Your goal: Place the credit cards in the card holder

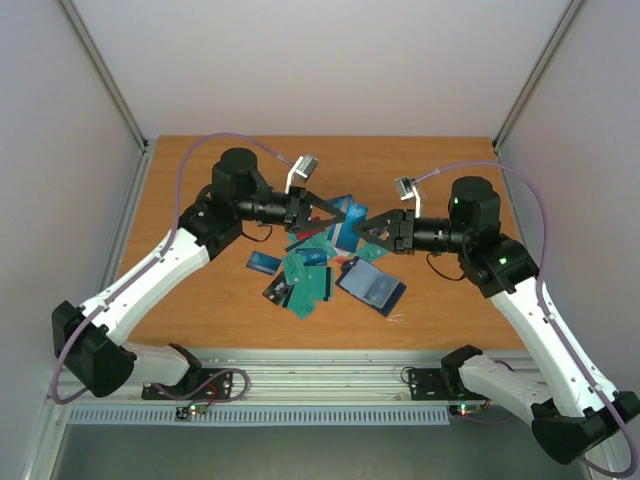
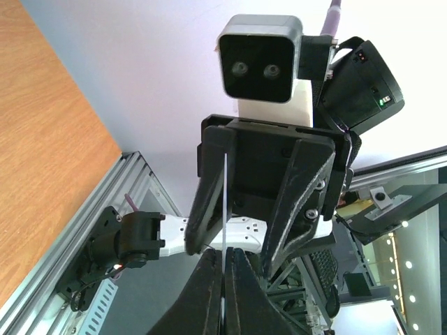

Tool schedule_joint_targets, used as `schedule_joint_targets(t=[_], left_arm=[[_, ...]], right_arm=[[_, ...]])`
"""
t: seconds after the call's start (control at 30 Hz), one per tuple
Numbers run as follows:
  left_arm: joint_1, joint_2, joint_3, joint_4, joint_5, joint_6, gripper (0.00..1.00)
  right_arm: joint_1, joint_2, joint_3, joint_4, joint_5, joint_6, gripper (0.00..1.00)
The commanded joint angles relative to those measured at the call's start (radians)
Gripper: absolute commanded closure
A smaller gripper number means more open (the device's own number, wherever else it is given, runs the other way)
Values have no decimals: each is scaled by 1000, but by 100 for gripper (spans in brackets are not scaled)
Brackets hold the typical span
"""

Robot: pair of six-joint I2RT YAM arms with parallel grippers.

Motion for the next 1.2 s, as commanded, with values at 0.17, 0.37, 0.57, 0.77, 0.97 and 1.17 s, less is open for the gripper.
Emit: schedule_joint_targets(t=[0.17,0.37,0.57,0.77,0.97,1.17], left_arm=[[1,-31,-17,62,-11,-21,100],[1,-12,-14,62,-9,-21,100],[0,31,-21,63,-2,-14,94],[1,111,-19,-78,-44,113,66],[-15,215,-8,-247,-150,282,53],[-85,395,109,-470,-309,501,65]], right_arm=[[-25,29,32,106,-89,53,79],[-25,34,7,147,-99,74,95],[-25,17,-11,105,-51,66,99],[-43,-38,-68,-180,161,-14,99],[-128,-109,-228,-339,256,-31,99],[-211,-78,-351,-366,237,-74,99]])
